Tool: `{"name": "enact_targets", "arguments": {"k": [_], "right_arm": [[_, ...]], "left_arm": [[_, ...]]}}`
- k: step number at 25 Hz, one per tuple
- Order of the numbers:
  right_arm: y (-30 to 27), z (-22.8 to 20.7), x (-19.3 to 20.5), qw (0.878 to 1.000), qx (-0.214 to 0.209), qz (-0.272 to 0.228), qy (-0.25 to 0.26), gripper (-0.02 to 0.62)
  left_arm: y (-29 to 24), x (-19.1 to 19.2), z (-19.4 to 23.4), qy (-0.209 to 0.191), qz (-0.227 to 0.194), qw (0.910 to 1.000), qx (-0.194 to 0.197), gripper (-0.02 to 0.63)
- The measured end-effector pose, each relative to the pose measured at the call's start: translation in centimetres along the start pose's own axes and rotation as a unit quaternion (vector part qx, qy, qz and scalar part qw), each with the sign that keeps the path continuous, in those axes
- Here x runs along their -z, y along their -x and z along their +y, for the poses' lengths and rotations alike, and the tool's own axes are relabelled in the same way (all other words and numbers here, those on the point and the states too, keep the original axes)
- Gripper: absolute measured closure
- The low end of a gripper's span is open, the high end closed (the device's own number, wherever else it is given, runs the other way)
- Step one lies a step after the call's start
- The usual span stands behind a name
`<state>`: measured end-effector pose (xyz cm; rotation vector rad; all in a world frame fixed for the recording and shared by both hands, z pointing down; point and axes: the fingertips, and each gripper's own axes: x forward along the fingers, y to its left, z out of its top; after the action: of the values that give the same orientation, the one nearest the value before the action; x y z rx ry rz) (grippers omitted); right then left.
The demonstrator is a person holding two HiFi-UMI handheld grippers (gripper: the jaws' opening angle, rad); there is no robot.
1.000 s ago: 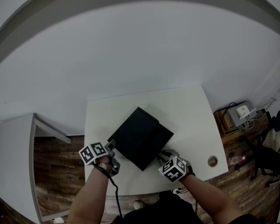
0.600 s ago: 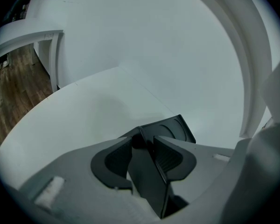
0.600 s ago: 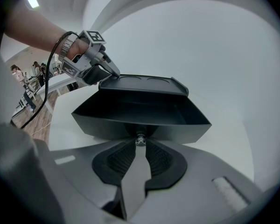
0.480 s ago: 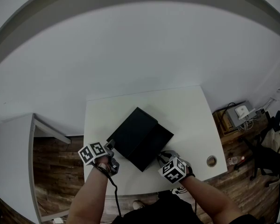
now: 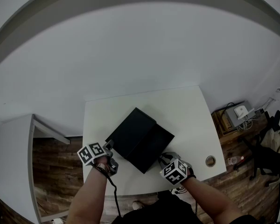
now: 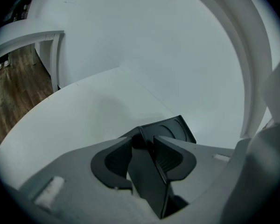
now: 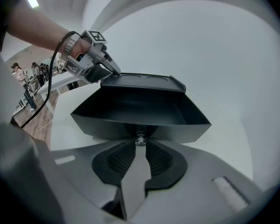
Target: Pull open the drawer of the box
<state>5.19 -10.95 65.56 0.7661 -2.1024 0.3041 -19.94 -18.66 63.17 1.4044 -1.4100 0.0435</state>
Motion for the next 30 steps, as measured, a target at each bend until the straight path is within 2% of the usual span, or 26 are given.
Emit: {"name": "enact_targets", "arguments": {"k": [30], "right_arm": [[-0.8, 0.5, 1.0, 1.000, 0.002, 0.001, -0.014, 0.525]], "left_arm": [[-0.1, -0.1, 0.0, 0.003, 0.003, 1.0000, 0.006, 0.448]]}}
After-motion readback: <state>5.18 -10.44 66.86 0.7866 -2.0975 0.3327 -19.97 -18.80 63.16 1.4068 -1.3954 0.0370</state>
